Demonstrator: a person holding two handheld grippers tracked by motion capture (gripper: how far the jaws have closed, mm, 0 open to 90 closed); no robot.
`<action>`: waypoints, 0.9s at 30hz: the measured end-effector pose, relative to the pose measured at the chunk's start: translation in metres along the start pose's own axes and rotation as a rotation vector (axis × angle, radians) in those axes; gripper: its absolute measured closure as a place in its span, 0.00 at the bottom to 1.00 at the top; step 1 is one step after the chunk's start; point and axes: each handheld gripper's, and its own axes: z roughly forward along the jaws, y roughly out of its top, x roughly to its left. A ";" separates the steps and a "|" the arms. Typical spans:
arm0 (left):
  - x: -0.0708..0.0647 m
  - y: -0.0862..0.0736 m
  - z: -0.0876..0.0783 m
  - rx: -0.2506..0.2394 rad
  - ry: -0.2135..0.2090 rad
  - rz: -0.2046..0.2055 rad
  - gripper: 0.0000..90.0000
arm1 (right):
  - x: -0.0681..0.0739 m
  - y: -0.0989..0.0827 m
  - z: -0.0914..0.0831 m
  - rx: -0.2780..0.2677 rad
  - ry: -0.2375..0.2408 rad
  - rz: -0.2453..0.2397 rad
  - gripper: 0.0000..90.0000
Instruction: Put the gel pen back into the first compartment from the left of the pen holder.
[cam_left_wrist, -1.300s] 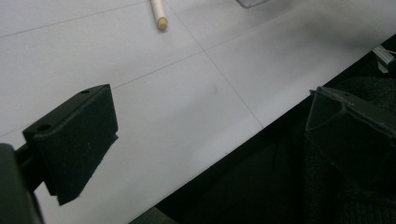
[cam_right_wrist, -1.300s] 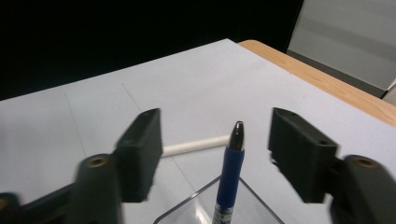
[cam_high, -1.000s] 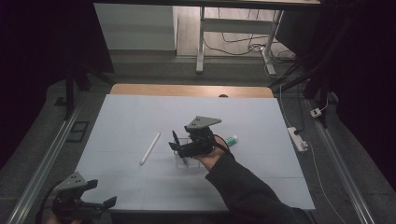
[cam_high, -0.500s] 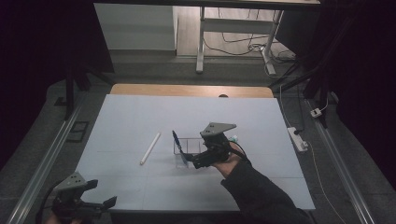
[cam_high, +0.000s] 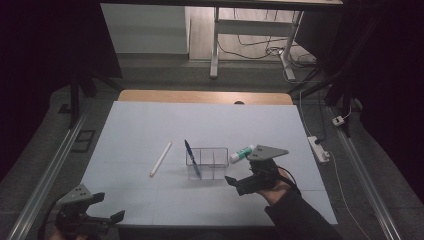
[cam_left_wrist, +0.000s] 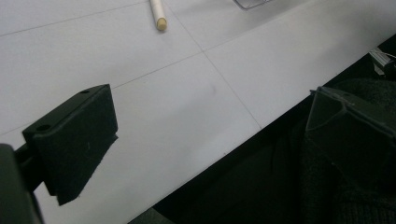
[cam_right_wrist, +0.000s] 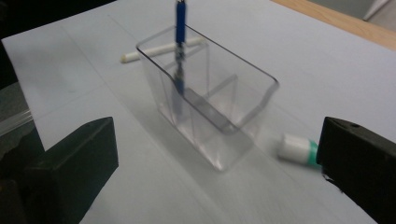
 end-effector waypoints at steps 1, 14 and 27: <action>0.000 0.000 0.000 0.000 0.000 -0.001 0.03 | -0.001 -0.003 -0.004 -0.001 -0.007 0.013 0.00; 0.001 0.000 0.000 -0.002 0.000 -0.014 0.00 | -0.020 -0.067 -0.065 0.052 -0.190 0.152 0.00; 0.000 0.001 0.001 0.014 0.011 -0.010 0.00 | -0.027 -0.094 -0.081 0.114 -0.196 0.237 0.00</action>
